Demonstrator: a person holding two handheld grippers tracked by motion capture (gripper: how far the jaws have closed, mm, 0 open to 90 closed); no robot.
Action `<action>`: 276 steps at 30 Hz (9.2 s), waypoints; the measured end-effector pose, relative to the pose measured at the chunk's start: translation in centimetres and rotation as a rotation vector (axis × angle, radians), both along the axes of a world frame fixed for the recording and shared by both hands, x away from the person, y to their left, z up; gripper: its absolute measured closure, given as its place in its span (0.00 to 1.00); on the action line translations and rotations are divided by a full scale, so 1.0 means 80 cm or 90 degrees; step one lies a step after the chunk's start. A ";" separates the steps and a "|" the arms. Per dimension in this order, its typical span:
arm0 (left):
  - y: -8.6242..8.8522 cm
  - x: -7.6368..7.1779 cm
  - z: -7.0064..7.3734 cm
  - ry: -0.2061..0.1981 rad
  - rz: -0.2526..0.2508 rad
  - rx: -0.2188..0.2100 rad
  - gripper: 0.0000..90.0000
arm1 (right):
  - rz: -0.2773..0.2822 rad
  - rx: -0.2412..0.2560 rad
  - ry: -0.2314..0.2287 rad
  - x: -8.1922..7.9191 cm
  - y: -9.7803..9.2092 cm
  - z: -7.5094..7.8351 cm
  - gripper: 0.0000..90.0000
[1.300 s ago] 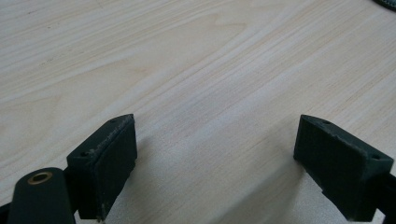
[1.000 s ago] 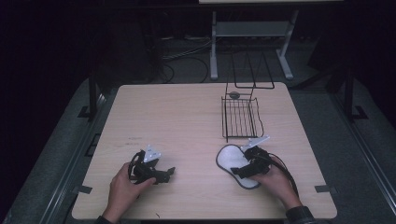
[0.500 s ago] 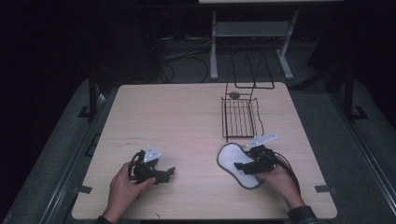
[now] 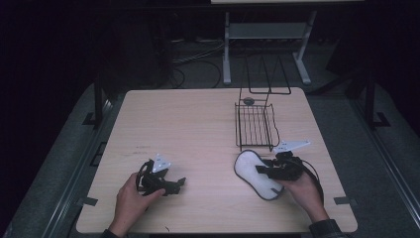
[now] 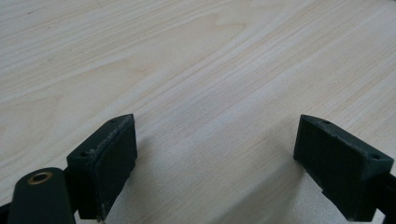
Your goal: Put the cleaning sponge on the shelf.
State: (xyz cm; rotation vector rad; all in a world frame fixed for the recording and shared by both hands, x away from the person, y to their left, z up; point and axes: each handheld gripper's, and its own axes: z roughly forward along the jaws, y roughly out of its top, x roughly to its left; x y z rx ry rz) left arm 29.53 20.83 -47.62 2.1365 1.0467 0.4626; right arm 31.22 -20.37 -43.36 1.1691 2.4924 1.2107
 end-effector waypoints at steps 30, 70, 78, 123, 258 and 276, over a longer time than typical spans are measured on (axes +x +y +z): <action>0.000 0.000 0.000 0.000 -0.001 0.001 0.14 | -0.021 0.030 -0.018 -0.018 -0.058 0.025 0.87; 0.000 0.000 0.000 0.000 -0.001 0.000 0.14 | -0.114 0.044 -0.080 -0.016 -0.135 0.061 0.88; 0.000 0.000 0.000 0.001 -0.001 0.000 0.14 | -0.121 0.055 -0.098 -0.005 -0.138 0.074 0.88; 0.000 0.000 0.001 0.002 -0.002 0.004 0.14 | -0.100 0.091 -0.121 0.094 -0.080 0.100 0.88; -0.002 0.001 0.000 0.001 0.001 0.001 0.14 | -0.072 -0.036 -0.059 0.125 -0.033 0.017 1.00; -0.002 0.001 0.000 0.001 0.001 0.000 0.14 | -0.114 0.000 -0.079 0.076 -0.073 0.036 0.82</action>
